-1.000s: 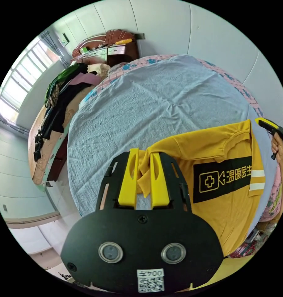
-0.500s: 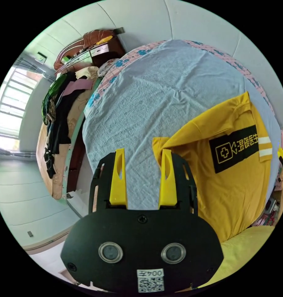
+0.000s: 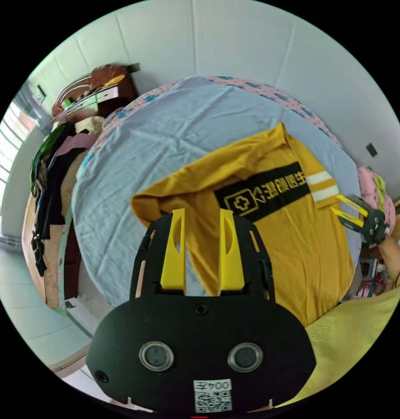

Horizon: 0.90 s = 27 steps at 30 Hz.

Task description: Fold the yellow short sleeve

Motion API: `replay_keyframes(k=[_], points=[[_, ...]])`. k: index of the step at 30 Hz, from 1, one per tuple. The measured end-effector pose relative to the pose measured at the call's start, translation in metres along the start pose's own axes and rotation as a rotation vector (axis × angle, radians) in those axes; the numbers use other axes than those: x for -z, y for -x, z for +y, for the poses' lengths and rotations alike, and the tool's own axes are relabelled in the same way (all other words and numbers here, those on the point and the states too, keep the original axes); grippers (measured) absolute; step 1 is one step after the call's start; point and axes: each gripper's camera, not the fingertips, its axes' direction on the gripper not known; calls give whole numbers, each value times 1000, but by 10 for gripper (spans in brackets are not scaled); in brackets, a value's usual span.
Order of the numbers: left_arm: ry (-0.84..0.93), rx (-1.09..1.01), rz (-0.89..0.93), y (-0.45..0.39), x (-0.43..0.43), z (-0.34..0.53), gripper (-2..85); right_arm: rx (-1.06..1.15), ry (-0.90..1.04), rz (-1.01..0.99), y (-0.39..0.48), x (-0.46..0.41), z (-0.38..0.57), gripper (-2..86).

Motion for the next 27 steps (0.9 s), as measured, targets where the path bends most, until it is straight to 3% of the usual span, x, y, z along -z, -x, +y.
replay_keyframes(k=[5, 9, 18, 23, 27], points=[[20, -108, -12, -102, -41, 40, 91, -22, 50, -23, -17, -16, 0, 70], [46, -155, -53, -130, -55, 50, 78, -39, 33, -60, -32, -18, 9, 10], [52, -218, -75, -153, -58, 65, 35, -667, -132, -376, -221, -8, 86, -3], [59, -219, -52, -163, -57, 72, 24, -960, -88, -577, -309, -78, 167, 0], [65, -180, -18, -161, -56, 77, 22, -1162, -22, -785, -328, -151, 228, 7]])
